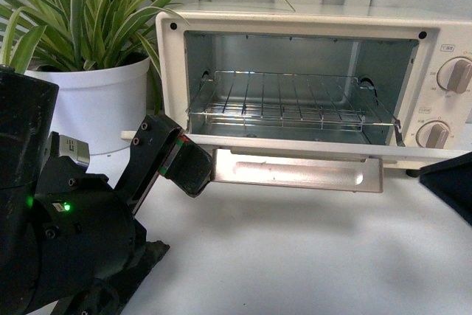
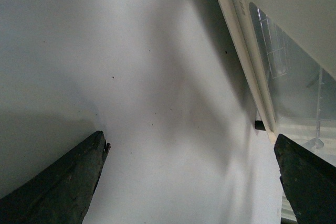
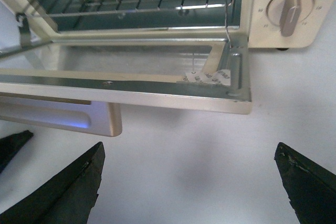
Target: Open oven
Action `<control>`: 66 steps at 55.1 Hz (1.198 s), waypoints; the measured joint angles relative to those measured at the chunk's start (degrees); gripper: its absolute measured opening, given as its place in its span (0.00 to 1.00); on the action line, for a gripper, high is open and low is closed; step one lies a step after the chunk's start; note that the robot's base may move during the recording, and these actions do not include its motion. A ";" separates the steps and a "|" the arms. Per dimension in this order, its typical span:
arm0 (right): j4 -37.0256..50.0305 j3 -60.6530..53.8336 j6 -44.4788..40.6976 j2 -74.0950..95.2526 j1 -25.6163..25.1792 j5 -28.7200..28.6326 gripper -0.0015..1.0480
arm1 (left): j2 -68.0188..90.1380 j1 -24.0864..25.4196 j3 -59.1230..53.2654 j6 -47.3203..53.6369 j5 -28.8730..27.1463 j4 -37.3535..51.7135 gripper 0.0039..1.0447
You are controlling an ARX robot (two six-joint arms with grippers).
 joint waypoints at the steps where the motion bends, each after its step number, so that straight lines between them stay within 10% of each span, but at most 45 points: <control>1: -0.55 -0.70 0.35 -2.45 -0.39 -0.11 0.91 | 0.00 -0.02 -0.04 0.02 0.00 0.02 0.94; 66: -6.97 -9.64 0.02 -24.92 -12.09 -3.21 0.91 | 0.02 -7.04 -2.62 43.32 -18.16 -2.19 0.94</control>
